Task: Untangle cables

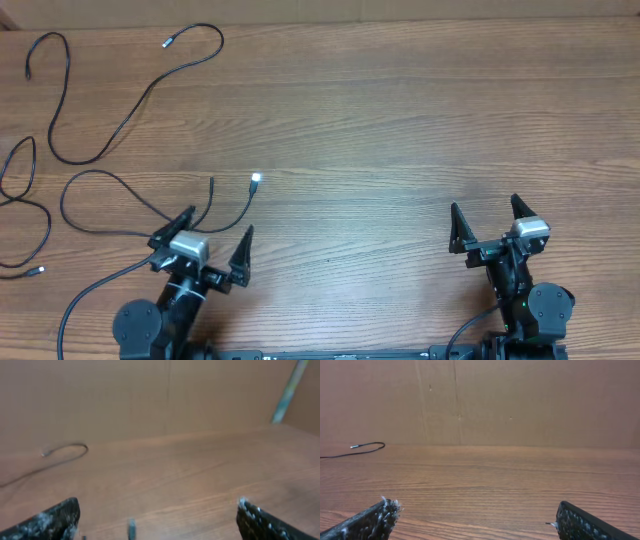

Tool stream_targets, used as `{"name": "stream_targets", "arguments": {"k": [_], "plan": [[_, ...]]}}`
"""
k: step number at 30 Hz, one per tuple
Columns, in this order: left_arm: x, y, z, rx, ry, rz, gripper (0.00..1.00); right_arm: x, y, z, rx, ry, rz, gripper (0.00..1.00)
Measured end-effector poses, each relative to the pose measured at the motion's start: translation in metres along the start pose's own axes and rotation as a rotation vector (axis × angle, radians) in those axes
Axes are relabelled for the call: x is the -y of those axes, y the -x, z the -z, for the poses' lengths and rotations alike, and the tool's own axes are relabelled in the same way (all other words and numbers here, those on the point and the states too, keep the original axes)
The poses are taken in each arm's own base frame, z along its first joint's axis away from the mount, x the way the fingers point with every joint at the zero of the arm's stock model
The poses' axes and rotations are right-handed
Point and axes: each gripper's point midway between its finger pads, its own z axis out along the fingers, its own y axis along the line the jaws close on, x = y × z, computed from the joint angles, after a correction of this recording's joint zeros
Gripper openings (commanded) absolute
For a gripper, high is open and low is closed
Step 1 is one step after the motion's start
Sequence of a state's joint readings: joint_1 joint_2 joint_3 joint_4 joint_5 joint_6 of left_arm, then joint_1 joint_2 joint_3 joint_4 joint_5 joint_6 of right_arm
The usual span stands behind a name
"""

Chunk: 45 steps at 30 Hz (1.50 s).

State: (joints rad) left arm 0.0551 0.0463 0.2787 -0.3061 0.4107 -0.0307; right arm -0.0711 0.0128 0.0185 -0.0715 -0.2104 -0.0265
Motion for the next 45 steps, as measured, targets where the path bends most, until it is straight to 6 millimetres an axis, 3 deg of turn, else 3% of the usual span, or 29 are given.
{"name": "stream_targets", "arguments": {"k": [6, 10, 20, 23, 25, 27, 45], "plan": [[-0.016, -0.001, -0.010, 0.121, 0.061, 0.019, 1.00, 0.000, 0.000, 0.000, 0.000, 0.000, 0.000, 1.00], [-0.025, -0.013, -0.015, 0.136, 0.094, 0.033, 0.99, 0.000, 0.000, 0.000, 0.000, 0.000, 0.000, 1.00], [-0.054, -0.012, -0.013, 0.218, 0.276, 0.086, 1.00, 0.000, 0.000, 0.000, 0.000, 0.000, 0.000, 1.00], [-0.065, -0.029, -0.012, 0.157, 0.344, 0.106, 0.99, 0.000, 0.000, 0.000, 0.000, 0.000, 0.000, 1.00], [-0.073, -0.054, -0.012, 0.064, 0.394, 0.122, 1.00, 0.000, 0.000, 0.000, 0.000, 0.000, 0.000, 1.00], [-0.076, -0.062, -0.011, 0.033, 0.411, 0.116, 1.00, 0.000, 0.000, 0.000, 0.001, 0.000, 0.000, 1.00], [-0.083, -0.061, -0.007, 0.008, 0.448, -0.015, 1.00, 0.000, 0.000, 0.000, 0.001, 0.000, 0.000, 1.00]]}}
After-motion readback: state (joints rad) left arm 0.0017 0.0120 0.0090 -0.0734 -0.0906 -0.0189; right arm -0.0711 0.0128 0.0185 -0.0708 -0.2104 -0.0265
